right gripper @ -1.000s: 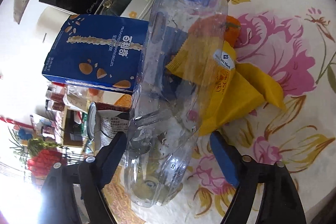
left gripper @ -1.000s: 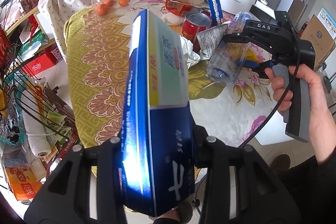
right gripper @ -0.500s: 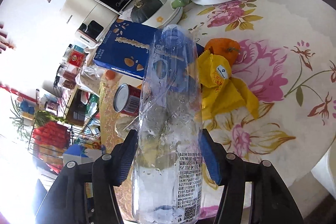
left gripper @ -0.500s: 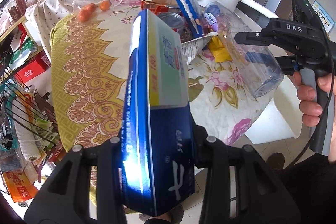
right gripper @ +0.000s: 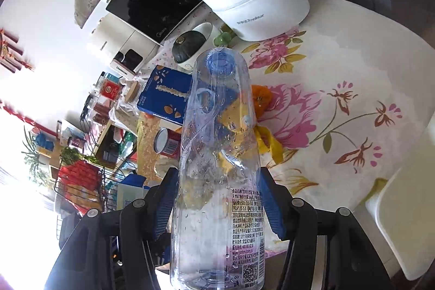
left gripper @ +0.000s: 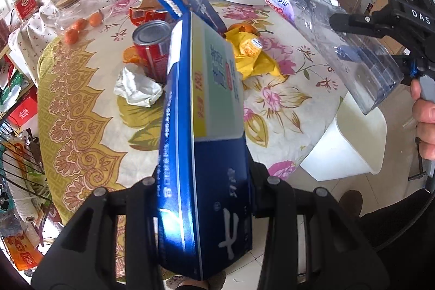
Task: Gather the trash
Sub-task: 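Carry the carton and bottle over the white bin with both grippers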
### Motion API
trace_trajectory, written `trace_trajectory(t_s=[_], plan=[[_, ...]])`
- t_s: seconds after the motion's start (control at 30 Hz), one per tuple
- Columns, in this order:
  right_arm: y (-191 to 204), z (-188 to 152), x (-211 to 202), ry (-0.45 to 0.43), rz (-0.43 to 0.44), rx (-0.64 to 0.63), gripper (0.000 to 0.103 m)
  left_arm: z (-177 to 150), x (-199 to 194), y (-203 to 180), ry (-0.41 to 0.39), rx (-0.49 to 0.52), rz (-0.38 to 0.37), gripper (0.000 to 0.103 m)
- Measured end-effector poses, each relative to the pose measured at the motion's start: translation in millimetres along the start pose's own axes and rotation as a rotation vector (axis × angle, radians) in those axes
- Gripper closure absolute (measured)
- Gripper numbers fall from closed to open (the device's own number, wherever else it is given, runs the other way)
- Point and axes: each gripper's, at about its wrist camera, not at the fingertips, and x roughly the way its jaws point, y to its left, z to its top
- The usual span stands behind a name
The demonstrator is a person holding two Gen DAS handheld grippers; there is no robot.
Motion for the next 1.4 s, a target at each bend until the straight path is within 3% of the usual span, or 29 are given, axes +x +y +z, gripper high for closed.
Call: trace_trajectory(t_s=[0.33,0.83,1.07,1.4], plan=[[-56,8,-58,-0.046,-0.074,0.031,0.044,23,14,-72,0.006,0.094,-0.044,0.061],[-176,-18,-153,-0.060,-0.214,0.181,0.043,34,46,-235,0.037,0.310,-0.197,0.060],[-215,-34,-177,-0.031,-0.253,0.226,0.043,20,65,-276,0.068,0.383,-0.213,0.060],[-237,-50,-167,0.064,-0.322,0.232,0.043,11,94,-299,0.092,0.439,-0.207,0.060]])
